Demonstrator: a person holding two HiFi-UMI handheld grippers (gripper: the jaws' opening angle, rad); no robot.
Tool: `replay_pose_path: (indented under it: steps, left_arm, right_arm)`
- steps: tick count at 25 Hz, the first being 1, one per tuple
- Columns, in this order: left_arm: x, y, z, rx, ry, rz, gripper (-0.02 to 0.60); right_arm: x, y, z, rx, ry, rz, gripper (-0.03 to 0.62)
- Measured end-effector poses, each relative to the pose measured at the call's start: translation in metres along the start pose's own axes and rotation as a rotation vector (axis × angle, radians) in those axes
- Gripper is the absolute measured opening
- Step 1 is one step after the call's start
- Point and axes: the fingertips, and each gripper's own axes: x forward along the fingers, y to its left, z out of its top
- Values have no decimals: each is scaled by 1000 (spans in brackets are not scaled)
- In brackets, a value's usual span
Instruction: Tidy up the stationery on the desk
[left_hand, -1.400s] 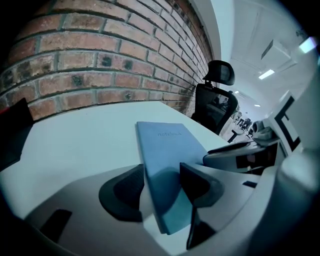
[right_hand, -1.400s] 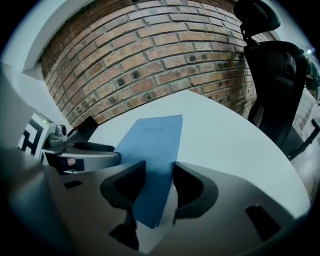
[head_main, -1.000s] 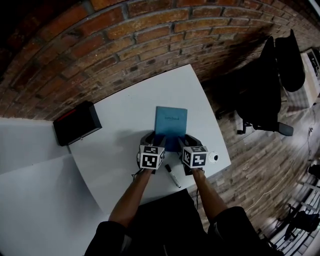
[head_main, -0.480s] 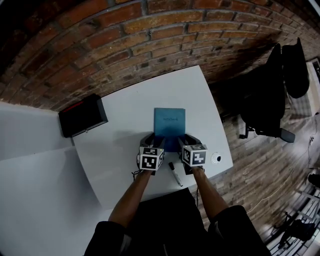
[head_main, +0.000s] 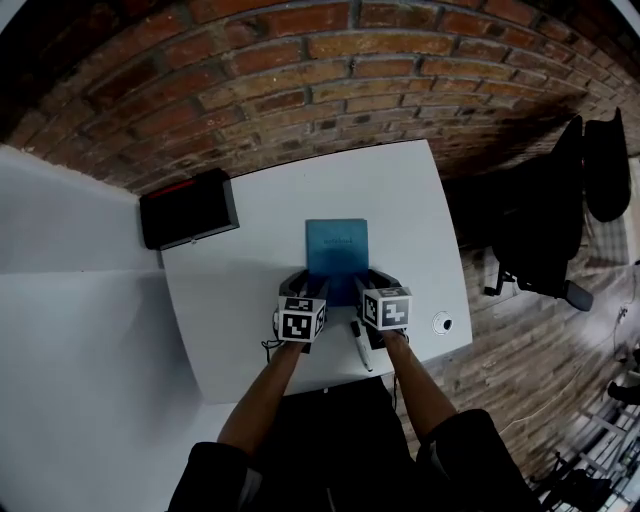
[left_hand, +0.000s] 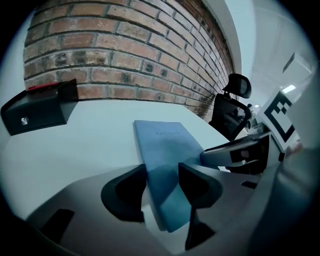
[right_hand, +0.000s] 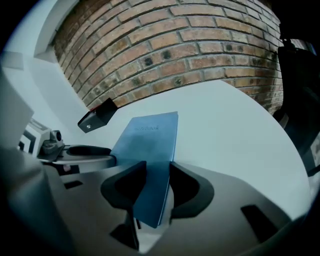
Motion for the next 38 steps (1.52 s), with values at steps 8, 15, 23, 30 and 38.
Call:
replay_pose_path:
  steps: [8, 15, 23, 30, 38]
  left_arm:
    - [-25, 22, -20, -61, -13, 47, 215]
    - [-44, 37, -36, -94, -19, 83, 215]
    - [-68, 54, -57, -100, -20, 129, 216]
    - [-90, 70, -79, -141, -24, 160, 215]
    - [-116, 80, -104, -167, -21, 189, 215]
  right_arm:
    - [13, 31, -10, -61, 54, 29, 161]
    - [17, 56, -19, -97, 93, 49, 161]
    - [16, 89, -38, -135, 130, 78, 159]
    - [16, 118, -59, -187, 157, 97, 158]
    - [14, 145, -79, -209, 172, 128, 159]
